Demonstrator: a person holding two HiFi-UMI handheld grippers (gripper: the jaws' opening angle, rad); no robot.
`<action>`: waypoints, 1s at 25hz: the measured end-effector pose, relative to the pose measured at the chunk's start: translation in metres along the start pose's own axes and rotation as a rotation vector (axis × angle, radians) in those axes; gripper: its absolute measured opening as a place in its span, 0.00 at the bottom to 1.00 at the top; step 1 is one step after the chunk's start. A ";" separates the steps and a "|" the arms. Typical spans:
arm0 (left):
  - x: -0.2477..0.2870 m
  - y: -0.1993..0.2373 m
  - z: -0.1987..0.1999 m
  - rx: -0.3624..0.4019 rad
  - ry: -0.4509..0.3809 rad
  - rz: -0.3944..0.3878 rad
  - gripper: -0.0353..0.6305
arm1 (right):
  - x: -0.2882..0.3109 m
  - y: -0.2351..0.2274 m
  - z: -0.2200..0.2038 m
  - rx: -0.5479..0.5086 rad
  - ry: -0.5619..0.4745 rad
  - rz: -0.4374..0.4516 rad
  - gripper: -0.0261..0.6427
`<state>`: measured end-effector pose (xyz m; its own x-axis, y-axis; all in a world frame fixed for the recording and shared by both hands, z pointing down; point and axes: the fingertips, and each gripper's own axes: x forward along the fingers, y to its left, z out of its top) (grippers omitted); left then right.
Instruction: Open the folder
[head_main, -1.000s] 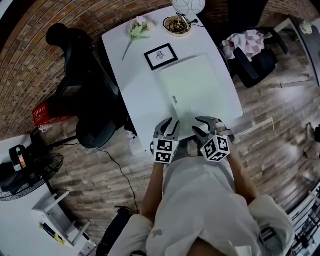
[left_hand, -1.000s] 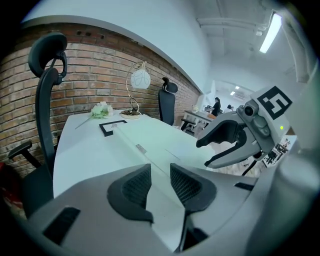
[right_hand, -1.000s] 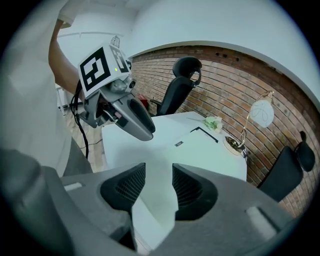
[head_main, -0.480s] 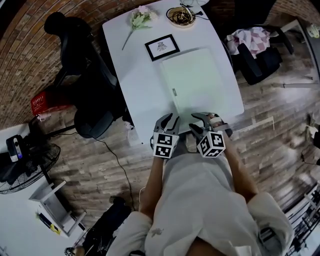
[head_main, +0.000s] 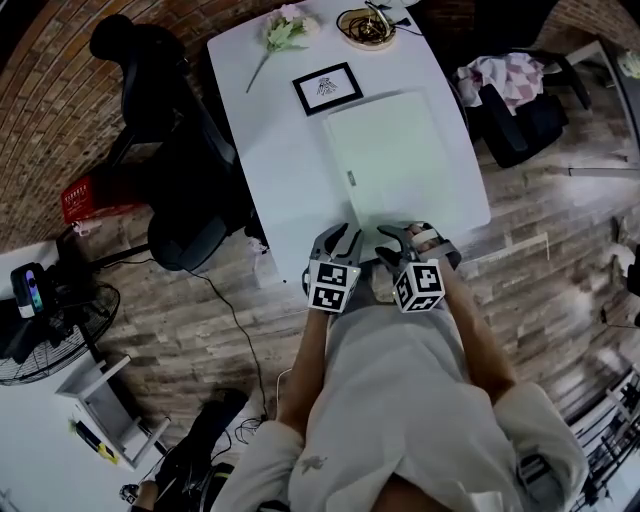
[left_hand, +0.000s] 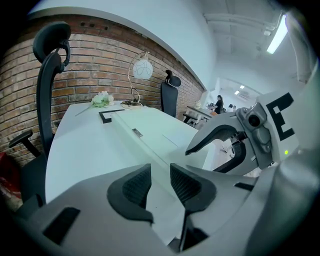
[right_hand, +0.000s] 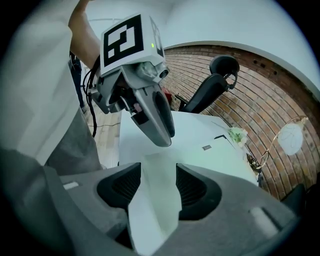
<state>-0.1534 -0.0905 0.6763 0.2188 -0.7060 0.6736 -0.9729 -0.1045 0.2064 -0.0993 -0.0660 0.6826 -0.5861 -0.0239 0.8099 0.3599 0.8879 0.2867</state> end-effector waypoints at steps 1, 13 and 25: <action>0.000 0.000 -0.001 0.001 0.000 0.000 0.23 | 0.001 0.001 0.001 -0.008 -0.002 -0.003 0.36; -0.004 0.000 -0.007 0.001 0.005 0.001 0.23 | 0.013 0.009 -0.002 -0.070 0.016 -0.005 0.30; -0.003 -0.005 -0.010 0.015 0.015 -0.013 0.23 | 0.004 0.015 0.003 -0.005 -0.029 0.045 0.14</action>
<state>-0.1487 -0.0809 0.6809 0.2320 -0.6942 0.6814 -0.9710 -0.1236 0.2047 -0.0984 -0.0518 0.6886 -0.5901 0.0296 0.8068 0.3900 0.8855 0.2527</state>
